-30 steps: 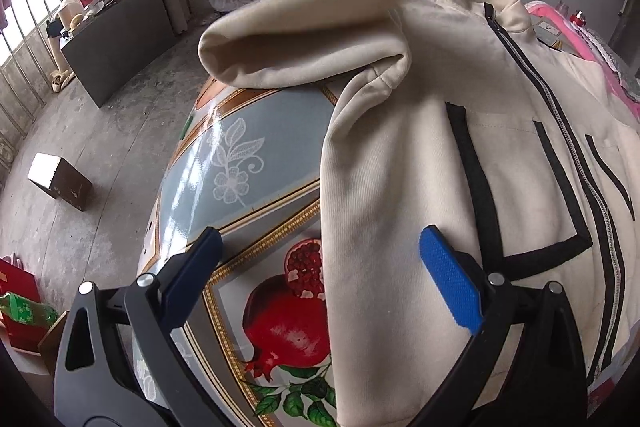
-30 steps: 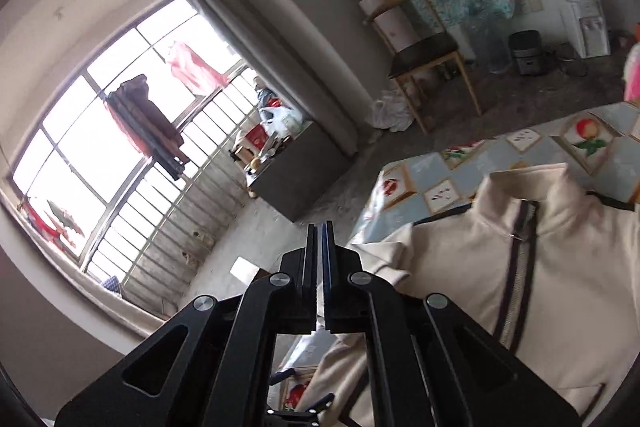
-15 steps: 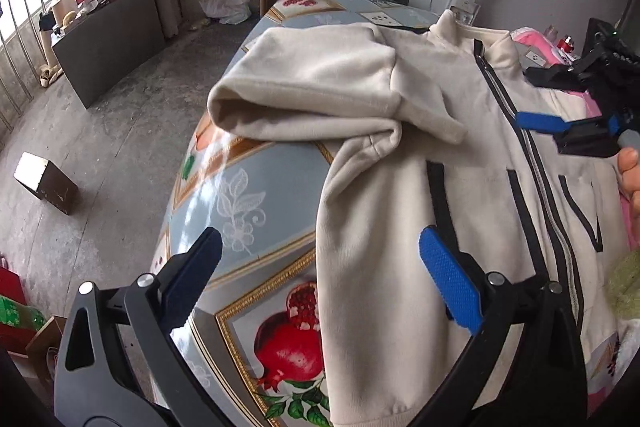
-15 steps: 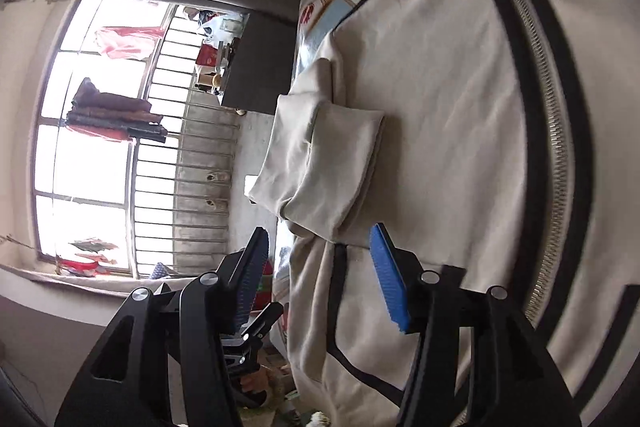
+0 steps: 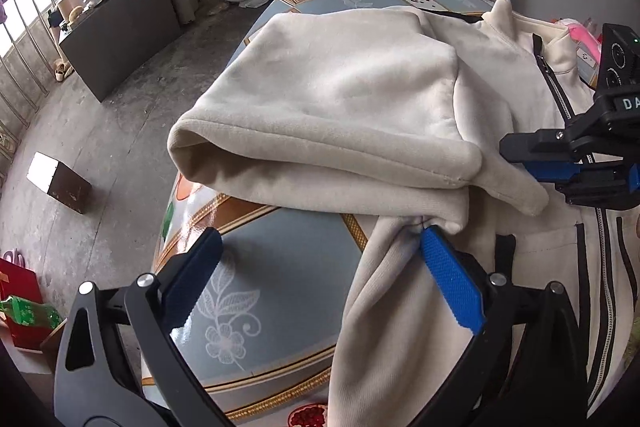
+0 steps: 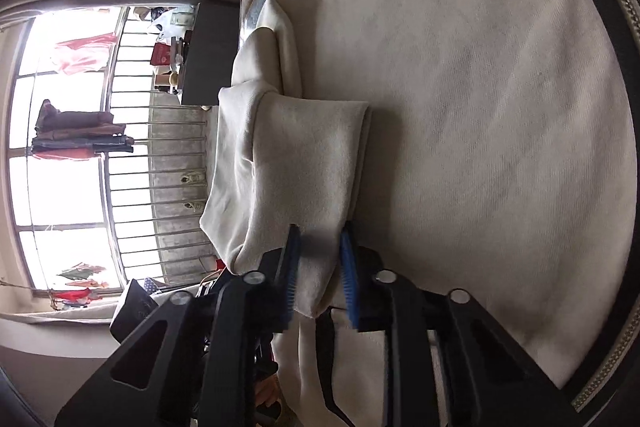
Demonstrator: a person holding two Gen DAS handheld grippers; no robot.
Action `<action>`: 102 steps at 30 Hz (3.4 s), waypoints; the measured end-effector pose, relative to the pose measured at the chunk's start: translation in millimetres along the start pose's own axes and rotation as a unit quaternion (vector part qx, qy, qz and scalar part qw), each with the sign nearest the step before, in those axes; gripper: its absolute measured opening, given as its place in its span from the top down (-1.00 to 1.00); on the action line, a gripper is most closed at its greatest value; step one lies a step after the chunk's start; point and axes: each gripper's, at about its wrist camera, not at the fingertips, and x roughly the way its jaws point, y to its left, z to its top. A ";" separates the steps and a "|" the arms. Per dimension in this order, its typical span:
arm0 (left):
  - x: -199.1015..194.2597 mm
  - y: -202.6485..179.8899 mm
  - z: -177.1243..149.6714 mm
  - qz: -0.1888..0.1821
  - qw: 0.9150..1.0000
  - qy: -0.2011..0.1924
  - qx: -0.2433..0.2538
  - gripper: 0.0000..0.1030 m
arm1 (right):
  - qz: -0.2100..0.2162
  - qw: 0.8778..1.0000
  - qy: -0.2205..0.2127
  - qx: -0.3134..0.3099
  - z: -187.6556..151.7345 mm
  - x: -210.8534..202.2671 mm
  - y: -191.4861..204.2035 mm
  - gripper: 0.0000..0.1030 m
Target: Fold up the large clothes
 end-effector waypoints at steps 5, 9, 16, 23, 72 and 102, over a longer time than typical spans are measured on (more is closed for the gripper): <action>-0.2 -1.4 -1.3 0.004 1.000 0.001 -0.002 -0.88 | 0.057 0.996 -0.059 -0.045 5.8 -42.9 42.6 0.90; -0.1 -3.0 -0.2 0.007 1.000 0.002 0.000 -0.88 | 0.111 0.979 -0.137 -0.106 6.9 -124.1 93.2 0.91; -6.0 -0.1 -4.0 -0.004 1.000 -0.001 -0.007 -0.88 | 0.083 0.957 -0.255 -0.114 -24.6 -266.3 42.1 0.91; -23.4 -10.5 -9.1 -0.018 0.999 -0.015 0.034 -0.88 | 0.004 0.973 -0.231 0.022 -39.3 -269.0 -117.1 0.91; -17.6 -59.2 59.8 -0.068 0.995 -0.031 0.062 -0.88 | -0.334 0.895 -0.254 -0.153 -54.1 -234.5 -79.1 0.45; 68.9 -4.4 140.4 -0.181 0.981 0.048 -0.055 0.33 | -0.213 0.946 -0.198 -0.145 -93.3 -187.7 -69.6 0.27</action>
